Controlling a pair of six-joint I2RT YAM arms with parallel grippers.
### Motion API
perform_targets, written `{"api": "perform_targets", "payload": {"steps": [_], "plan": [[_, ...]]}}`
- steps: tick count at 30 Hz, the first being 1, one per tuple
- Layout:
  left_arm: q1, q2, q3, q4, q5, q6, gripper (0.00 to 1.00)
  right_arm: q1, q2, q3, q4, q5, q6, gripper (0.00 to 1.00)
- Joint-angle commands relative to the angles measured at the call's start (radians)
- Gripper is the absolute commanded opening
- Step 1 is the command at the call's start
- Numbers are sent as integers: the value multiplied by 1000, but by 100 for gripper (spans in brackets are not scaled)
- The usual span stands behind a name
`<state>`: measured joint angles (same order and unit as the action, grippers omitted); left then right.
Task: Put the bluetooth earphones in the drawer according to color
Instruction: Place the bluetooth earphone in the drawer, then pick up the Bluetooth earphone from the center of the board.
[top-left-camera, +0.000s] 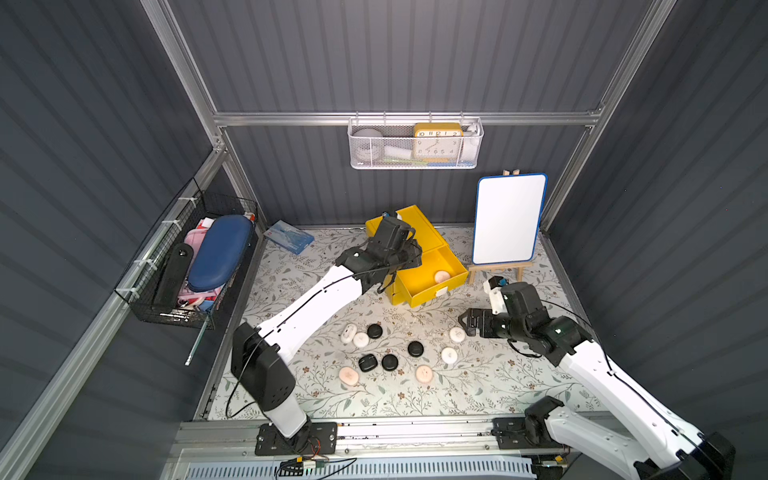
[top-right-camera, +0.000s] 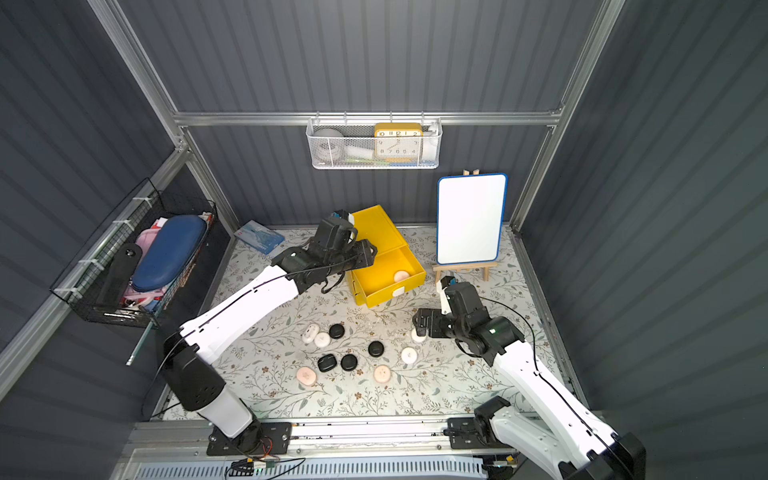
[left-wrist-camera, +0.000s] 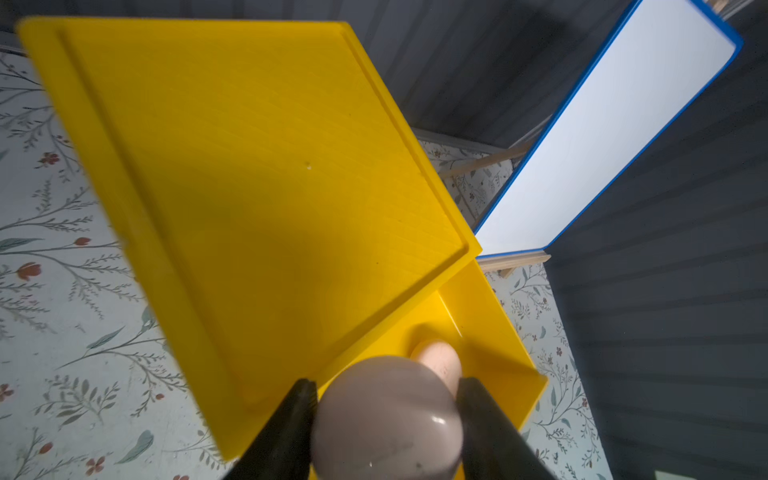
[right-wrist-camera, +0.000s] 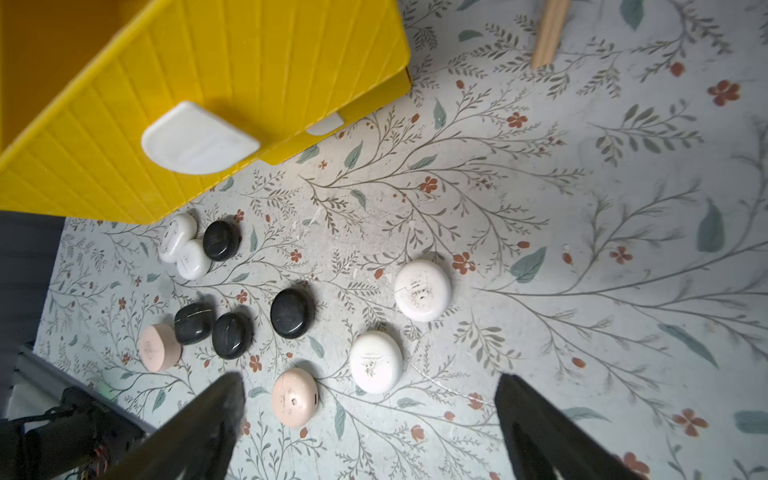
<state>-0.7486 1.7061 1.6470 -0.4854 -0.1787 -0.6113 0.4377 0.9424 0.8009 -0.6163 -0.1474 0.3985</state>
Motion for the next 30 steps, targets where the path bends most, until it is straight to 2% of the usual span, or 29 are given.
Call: {"api": "perform_targets", "payload": {"steps": [1,8,14,22,29,30], "plan": [[-10,47,30,33,64,101,52,3,-1,-22,12,-108,-10,97],[-26,84,47,-8,73,136,56,60,2,-85,37,-159,3,94],[-56,26,14,-20,63,133,57,129,13,-107,35,-137,1,93],[-65,-16,-9,-50,8,130,62,168,22,-139,50,-132,6,93],[-65,-40,-32,-86,-30,111,82,235,46,-155,66,-110,10,93],[-66,-55,-42,-85,-37,108,87,249,47,-155,67,-68,7,93]]}}
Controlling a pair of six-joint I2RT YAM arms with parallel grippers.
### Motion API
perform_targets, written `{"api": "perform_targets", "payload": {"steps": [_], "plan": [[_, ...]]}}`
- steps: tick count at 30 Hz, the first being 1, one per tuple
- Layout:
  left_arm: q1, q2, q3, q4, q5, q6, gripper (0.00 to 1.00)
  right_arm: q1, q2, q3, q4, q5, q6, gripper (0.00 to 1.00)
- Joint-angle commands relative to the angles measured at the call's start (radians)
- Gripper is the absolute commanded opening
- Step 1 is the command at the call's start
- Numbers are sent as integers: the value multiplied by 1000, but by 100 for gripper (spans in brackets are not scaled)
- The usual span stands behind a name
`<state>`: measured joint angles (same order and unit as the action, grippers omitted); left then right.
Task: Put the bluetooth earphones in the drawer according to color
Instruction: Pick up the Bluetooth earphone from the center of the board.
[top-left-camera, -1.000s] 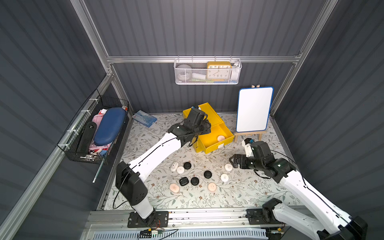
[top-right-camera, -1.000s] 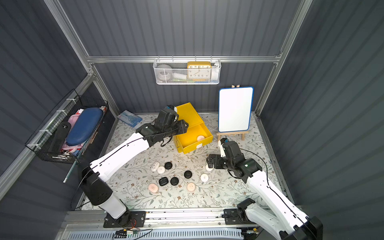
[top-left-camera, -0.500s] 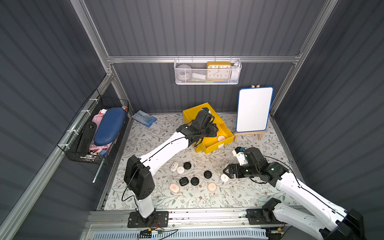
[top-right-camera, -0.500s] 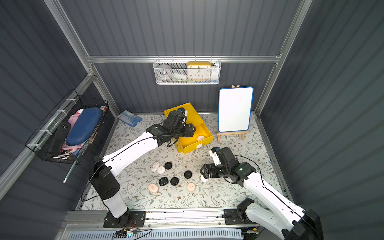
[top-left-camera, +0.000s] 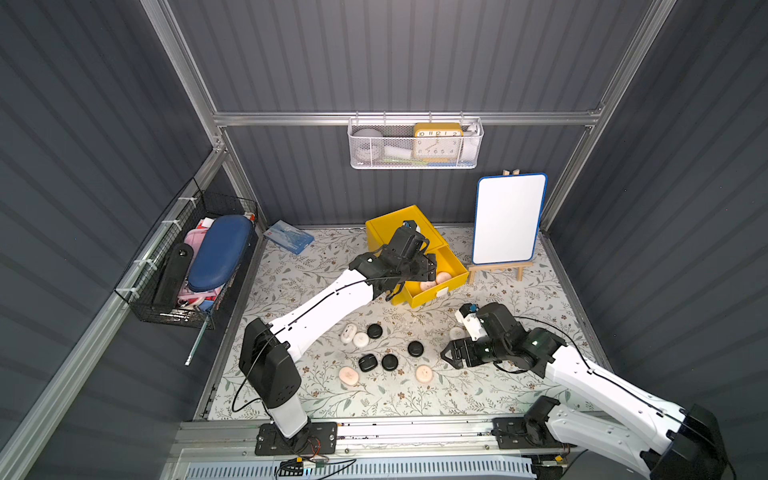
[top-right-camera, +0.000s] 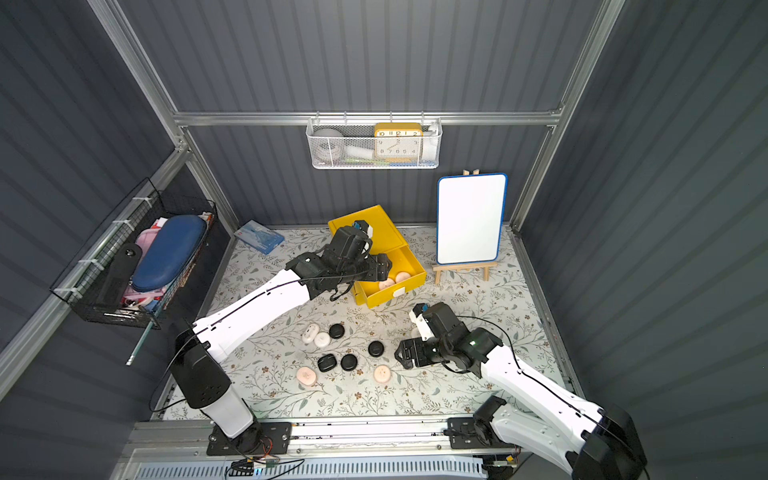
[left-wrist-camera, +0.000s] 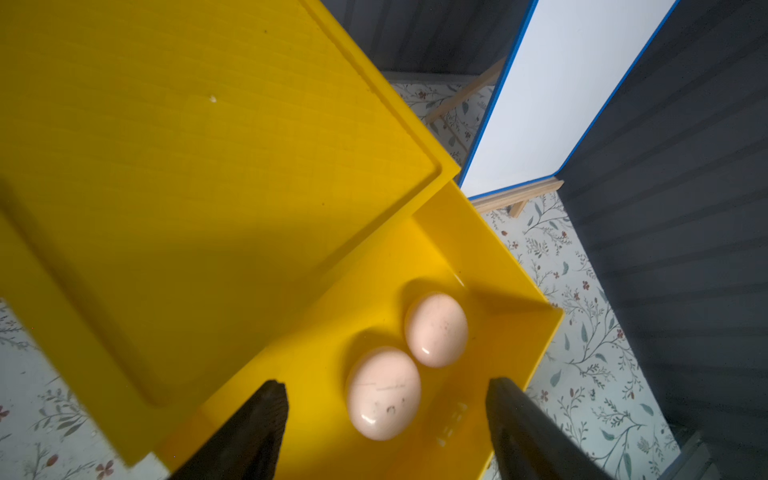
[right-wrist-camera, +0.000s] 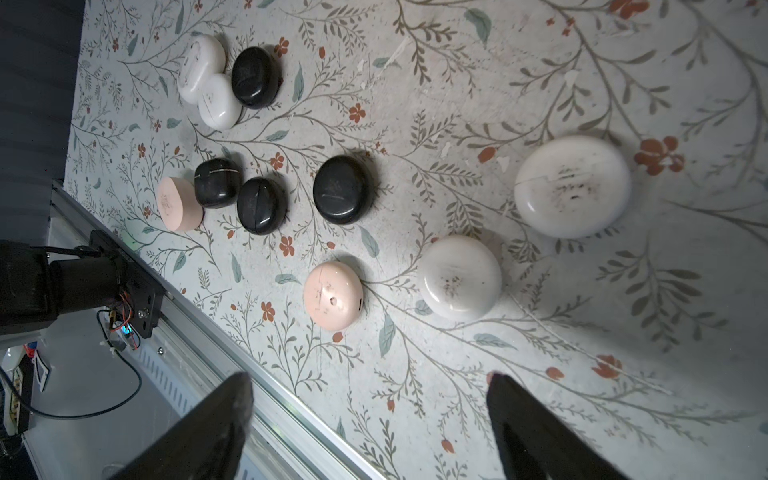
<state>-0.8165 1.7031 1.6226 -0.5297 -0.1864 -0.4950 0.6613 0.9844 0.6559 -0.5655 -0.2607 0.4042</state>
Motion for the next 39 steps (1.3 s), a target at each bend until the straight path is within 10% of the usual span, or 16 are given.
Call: {"api": "perform_targets", "payload": {"steps": [1,19,39], "plan": [[2,-74,-33,-35,-37,-10,93,39,8,-14,20,55,1,93],[21,-495,-541,10,-176,-209,99,288,279,40,78,216,-40,85],[212,-540,-780,85,-13,-250,99,408,581,177,94,263,-58,77]]}}
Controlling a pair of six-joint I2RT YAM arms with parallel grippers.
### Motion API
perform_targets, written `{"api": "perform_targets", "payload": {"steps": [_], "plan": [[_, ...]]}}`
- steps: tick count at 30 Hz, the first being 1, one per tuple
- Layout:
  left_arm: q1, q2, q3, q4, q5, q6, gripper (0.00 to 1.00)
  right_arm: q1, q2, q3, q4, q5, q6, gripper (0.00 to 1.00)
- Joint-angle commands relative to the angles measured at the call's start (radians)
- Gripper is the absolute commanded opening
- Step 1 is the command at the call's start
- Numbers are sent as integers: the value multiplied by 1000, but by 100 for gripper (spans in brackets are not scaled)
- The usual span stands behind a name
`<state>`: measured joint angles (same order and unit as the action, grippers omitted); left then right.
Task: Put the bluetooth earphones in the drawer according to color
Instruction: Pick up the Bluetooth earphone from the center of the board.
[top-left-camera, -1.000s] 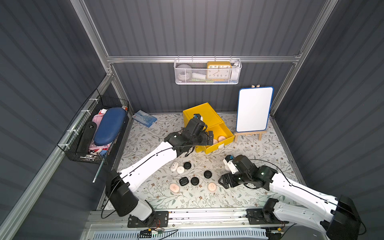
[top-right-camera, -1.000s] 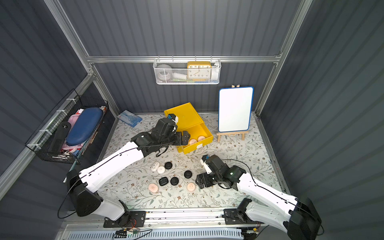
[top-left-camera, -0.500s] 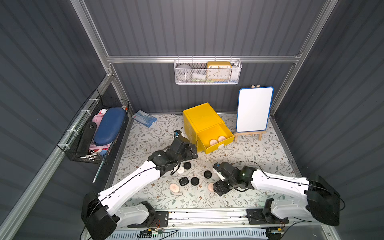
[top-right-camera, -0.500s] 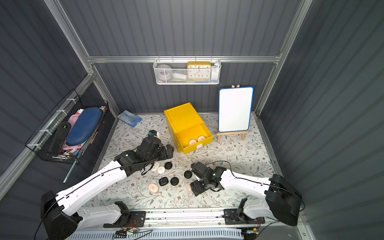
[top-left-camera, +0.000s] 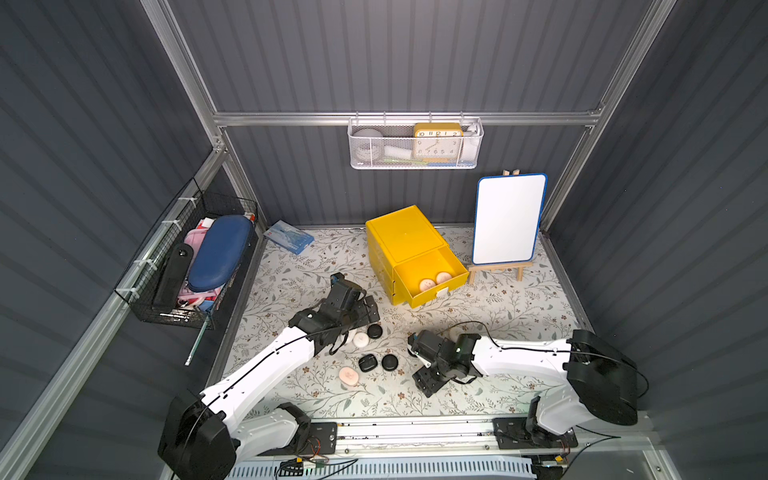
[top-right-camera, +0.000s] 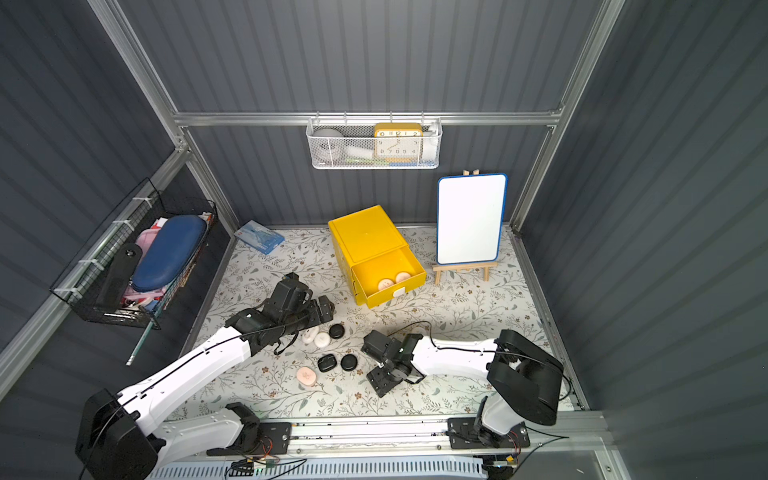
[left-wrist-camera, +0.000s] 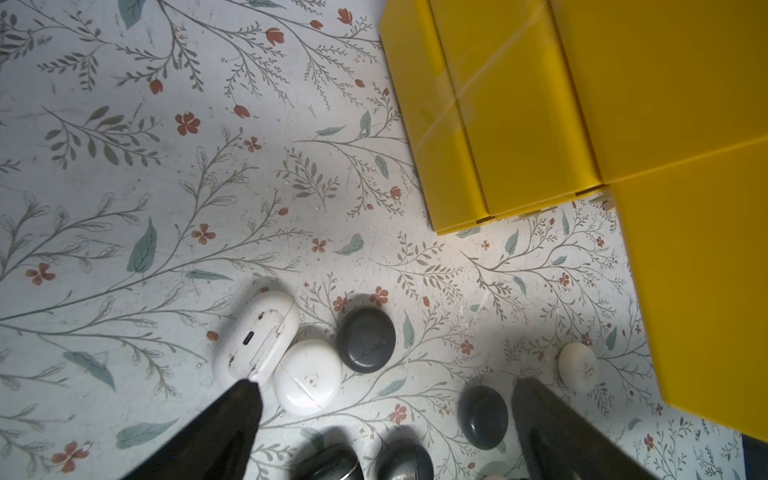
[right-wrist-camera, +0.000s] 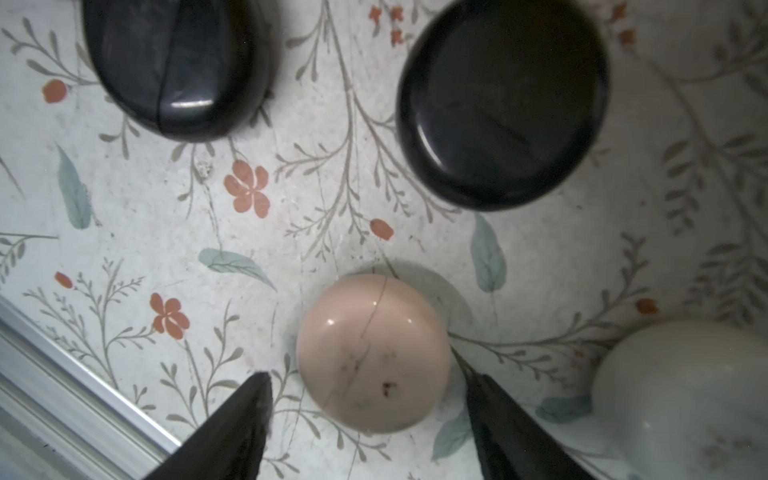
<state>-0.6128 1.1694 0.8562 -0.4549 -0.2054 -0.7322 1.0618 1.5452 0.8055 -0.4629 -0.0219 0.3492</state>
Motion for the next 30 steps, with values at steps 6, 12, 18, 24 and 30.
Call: {"api": "perform_targets", "payload": {"steps": [6,12,18,24,30], "plan": [[8,-14,-20,12,-3,-13,99,10,47,46,-14,48,8,69],[8,-8,-20,14,-7,-13,99,10,39,55,-29,57,17,58],[8,-10,-20,13,-15,-13,99,10,-9,67,-36,60,27,52],[8,-27,-27,9,-32,-19,99,10,-77,84,-30,59,31,52],[8,-47,-34,1,-55,-27,99,2,-163,169,-45,42,11,52]]}}
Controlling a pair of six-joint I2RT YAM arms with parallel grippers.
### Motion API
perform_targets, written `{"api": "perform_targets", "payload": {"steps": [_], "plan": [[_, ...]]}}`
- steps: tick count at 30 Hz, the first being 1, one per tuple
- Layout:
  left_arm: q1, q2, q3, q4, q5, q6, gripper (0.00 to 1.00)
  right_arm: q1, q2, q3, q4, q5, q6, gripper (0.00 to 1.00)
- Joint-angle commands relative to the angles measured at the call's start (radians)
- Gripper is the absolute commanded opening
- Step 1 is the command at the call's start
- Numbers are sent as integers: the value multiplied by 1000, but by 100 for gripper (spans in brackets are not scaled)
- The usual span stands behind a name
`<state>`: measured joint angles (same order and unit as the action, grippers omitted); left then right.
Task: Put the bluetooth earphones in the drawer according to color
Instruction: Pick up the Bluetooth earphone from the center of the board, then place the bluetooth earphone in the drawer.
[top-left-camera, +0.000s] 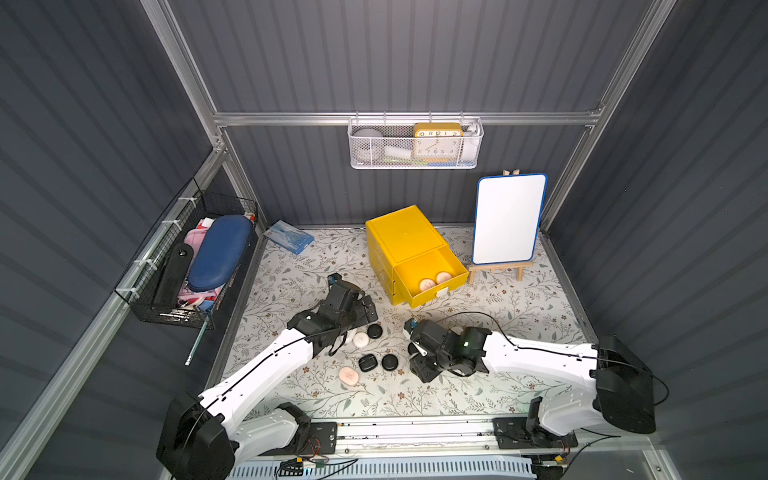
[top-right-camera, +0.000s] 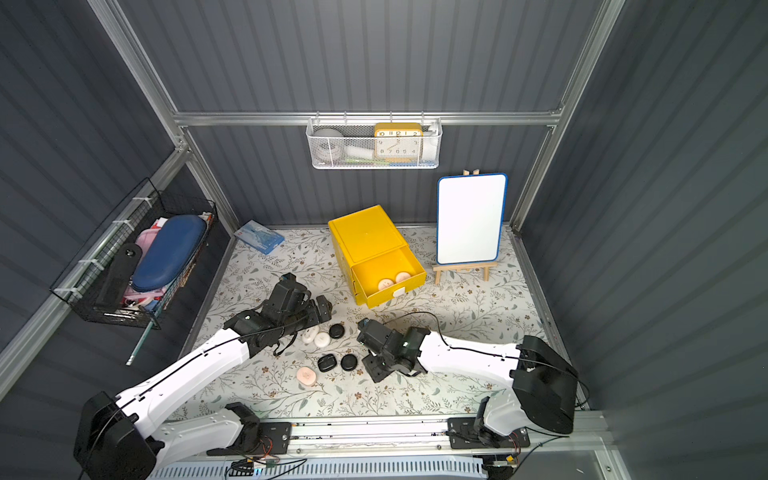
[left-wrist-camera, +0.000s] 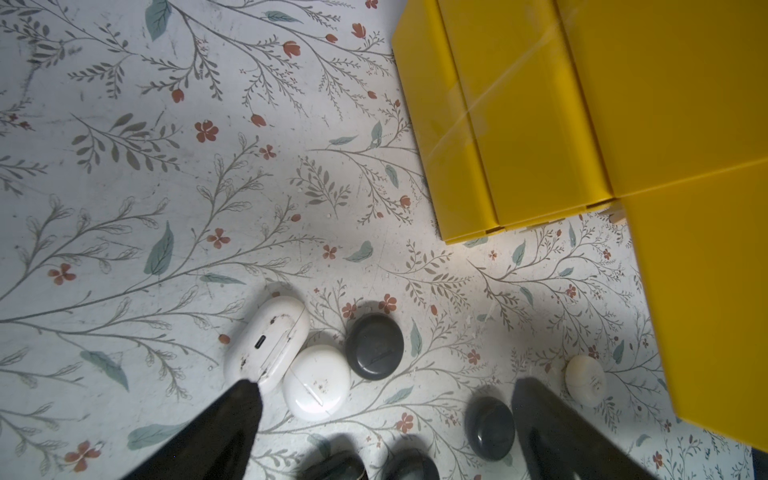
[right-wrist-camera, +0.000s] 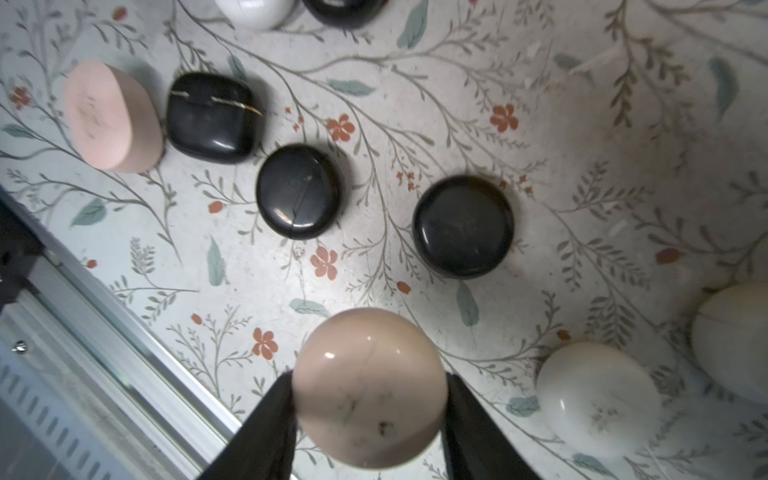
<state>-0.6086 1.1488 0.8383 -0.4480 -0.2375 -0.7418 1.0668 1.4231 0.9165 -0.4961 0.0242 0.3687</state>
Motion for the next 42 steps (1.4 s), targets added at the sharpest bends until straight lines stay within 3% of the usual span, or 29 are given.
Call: {"api": "perform_targets", "payload": {"steps": [1,7,14,24,32,38,42], "plan": [[4,-30,-20,-6,-26,-19,99,-8,-50,78,-11,-15,-13,52],[4,-61,-33,-1,-30,-32,99,-64,-84,208,11,-97,-55,52],[5,-79,-49,-1,-29,-43,99,-198,-88,388,-36,-197,-111,52],[5,-97,-84,-16,-16,-68,99,-460,13,533,-146,-110,-155,52],[4,-115,-132,-47,10,-124,99,-575,147,637,-174,-89,-178,52],[4,-126,-151,-110,46,-191,99,-604,183,685,-189,-97,-179,78],[4,-107,-154,-198,104,-273,99,-609,157,688,-198,-109,-183,82]]}}
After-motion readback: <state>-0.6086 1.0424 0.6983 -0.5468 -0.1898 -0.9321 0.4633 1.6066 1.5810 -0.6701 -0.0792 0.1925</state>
